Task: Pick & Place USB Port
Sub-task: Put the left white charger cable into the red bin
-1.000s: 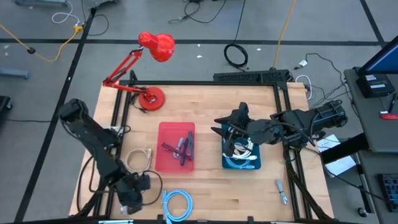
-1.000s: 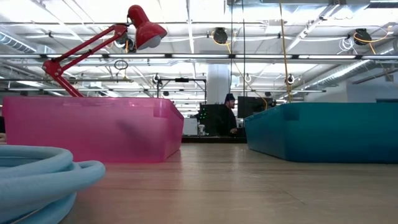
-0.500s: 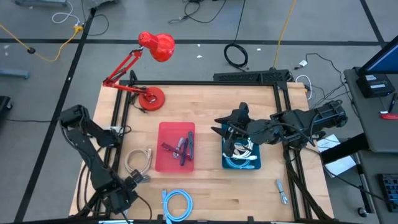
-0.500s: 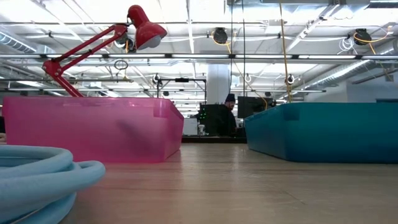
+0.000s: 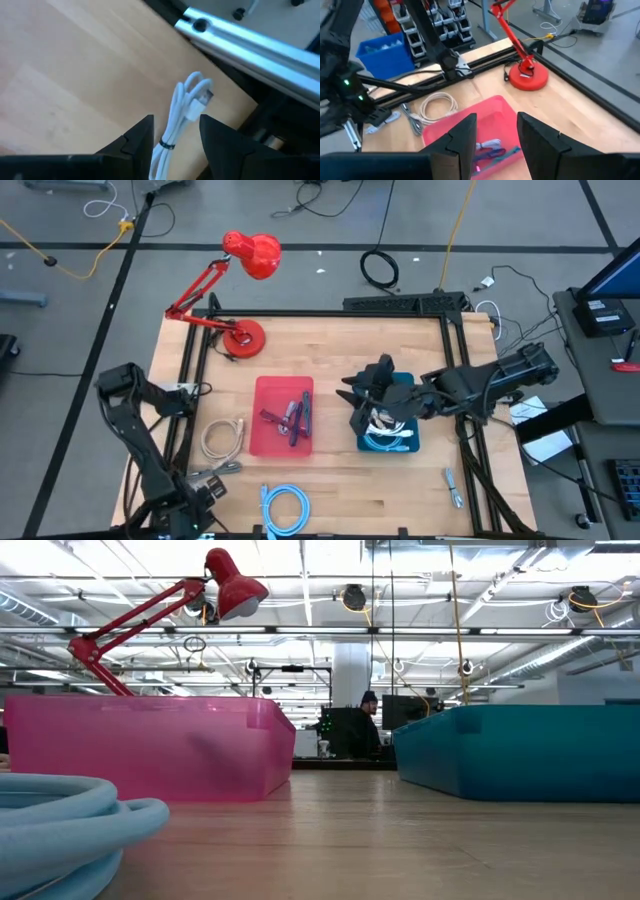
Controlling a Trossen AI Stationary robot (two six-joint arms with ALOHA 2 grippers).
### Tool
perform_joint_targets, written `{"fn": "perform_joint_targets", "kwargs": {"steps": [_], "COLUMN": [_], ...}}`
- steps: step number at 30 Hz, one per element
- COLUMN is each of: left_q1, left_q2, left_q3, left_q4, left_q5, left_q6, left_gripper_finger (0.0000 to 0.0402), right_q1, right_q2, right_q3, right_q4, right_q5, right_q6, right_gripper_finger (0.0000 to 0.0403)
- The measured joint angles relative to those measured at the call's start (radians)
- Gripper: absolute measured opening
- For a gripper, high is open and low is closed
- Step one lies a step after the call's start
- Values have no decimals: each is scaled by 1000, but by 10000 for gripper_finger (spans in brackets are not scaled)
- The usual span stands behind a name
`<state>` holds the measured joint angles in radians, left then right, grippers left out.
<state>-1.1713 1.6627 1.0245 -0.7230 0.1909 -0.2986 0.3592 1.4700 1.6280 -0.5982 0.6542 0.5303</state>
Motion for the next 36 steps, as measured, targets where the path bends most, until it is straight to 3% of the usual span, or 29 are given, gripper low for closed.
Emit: {"fn": "perform_joint_targets", "kwargs": {"steps": [11, 16, 20, 25, 31, 36], "left_q1": [22, 22, 42, 87, 189, 312], "left_q2": [89, 96, 98, 100, 88, -14], "left_q3": [2, 4, 4, 2, 0, -2], "left_q4": [29, 34, 31, 24, 9, -19], "left_q5": [16, -50, -78, -74, -99, -180], "left_q6": [-25, -68, -129, -188, -325, -563], "left_gripper_finger": [161, 159, 118, 16, 7, 5], "right_q1": [6, 26, 45, 66, 70, 86], "right_q2": [-16, -56, -85, -110, -114, -114], "right_q3": [-66, -66, -66, -66, -66, -66], "right_q4": [333, 406, 441, 481, 474, 455], "right_q5": [-83, -82, -80, -79, -79, -79], "right_q6": [-137, -180, -217, -256, -258, -250], "right_gripper_finger": [132, 132, 132, 132, 132, 132]}}
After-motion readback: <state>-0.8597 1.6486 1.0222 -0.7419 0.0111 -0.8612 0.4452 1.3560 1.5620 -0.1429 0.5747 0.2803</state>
